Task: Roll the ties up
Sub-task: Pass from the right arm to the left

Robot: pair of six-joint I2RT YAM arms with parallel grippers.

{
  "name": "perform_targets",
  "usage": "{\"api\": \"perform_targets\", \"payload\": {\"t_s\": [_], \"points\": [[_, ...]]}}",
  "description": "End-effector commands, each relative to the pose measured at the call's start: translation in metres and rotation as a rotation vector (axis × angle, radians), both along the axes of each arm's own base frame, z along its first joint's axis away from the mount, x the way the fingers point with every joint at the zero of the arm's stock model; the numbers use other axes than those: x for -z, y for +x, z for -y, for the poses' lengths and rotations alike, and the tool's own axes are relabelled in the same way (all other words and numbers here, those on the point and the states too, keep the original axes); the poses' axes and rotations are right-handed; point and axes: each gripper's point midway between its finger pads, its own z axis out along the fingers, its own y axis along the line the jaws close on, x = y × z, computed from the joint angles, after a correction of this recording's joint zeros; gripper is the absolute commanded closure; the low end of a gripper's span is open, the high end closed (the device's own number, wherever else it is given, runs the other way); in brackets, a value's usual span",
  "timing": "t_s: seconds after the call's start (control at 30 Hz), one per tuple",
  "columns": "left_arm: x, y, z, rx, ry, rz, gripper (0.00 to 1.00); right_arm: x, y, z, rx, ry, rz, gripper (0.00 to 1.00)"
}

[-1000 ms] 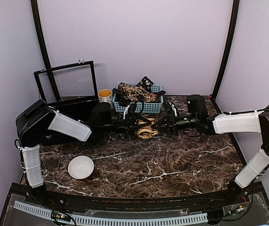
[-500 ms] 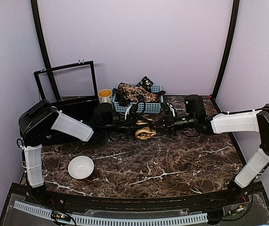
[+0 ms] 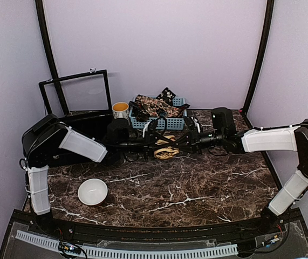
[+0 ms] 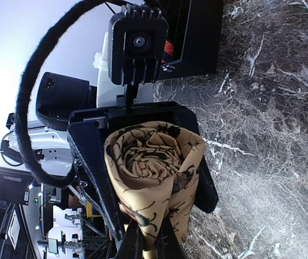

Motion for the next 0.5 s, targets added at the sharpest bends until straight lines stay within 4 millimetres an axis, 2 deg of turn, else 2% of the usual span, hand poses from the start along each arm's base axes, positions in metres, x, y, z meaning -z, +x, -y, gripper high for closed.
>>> {"api": "perform_targets", "payload": {"t_s": [0.0,0.17,0.3,0.47], "points": [[-0.023,-0.005,0.002,0.016,-0.059,0.063,0.47,-0.007,0.004,-0.005,-0.004,0.011,0.044,1.0],[-0.024,-0.004,-0.001,-0.004,-0.053,0.074,0.56,-0.001,0.002,-0.003,-0.007,-0.015,0.039,0.98],[-0.022,-0.002,-0.005,-0.032,-0.033,0.077,0.61,0.003,0.001,-0.001,-0.004,-0.035,0.033,0.84],[-0.017,0.002,-0.02,-0.083,0.021,0.085,0.64,0.011,0.003,0.008,0.012,-0.082,0.03,0.62]]}}
